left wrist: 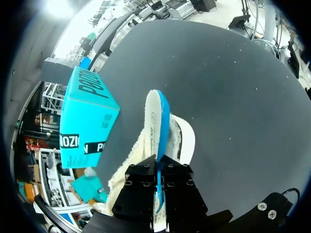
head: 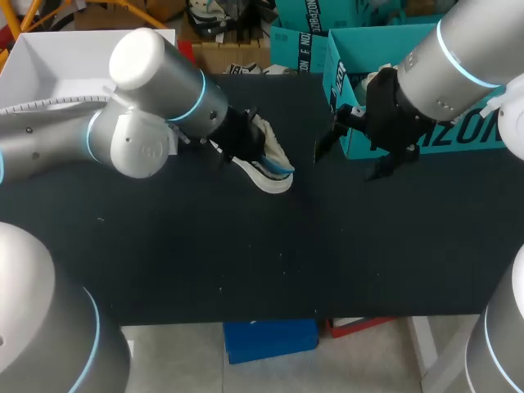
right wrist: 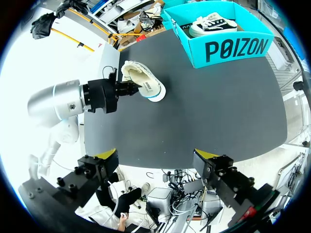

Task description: Take the shoe out of the shoebox, open the shoe tongue, remove and reinsert the insole, then place the shoe into the shoebox

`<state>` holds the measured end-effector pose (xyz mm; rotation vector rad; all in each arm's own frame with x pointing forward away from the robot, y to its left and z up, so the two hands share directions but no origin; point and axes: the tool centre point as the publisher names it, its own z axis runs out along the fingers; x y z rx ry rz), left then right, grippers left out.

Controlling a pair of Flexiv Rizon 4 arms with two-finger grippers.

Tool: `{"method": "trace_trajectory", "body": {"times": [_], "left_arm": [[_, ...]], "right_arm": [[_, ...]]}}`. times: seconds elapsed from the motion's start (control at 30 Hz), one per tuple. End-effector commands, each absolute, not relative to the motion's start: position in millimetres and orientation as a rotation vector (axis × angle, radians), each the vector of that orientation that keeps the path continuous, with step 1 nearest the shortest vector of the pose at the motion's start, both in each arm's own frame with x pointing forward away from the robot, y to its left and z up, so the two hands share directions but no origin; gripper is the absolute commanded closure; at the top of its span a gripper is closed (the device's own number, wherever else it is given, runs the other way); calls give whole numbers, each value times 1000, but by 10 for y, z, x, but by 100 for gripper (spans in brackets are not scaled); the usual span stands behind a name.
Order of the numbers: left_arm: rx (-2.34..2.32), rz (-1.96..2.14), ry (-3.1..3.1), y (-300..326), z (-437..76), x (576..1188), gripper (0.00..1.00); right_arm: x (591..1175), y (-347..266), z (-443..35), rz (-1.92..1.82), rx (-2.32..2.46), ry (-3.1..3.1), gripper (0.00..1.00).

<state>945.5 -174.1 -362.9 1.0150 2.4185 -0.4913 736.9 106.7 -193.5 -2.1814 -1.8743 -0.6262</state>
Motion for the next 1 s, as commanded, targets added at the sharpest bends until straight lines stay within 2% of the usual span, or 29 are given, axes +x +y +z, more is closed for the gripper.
{"method": "trace_trajectory", "body": {"times": [0.03, 1.0], "left_arm": [[1014, -458, 2414, -1703, -3622, 9454, 100], [980, -268, 2383, -1589, -3700, 9754, 100]], "right_arm": [[7371, 1078, -1938, -625, -2183, -1874, 0], [7371, 1078, -1938, -625, -2183, -1874, 0]]}}
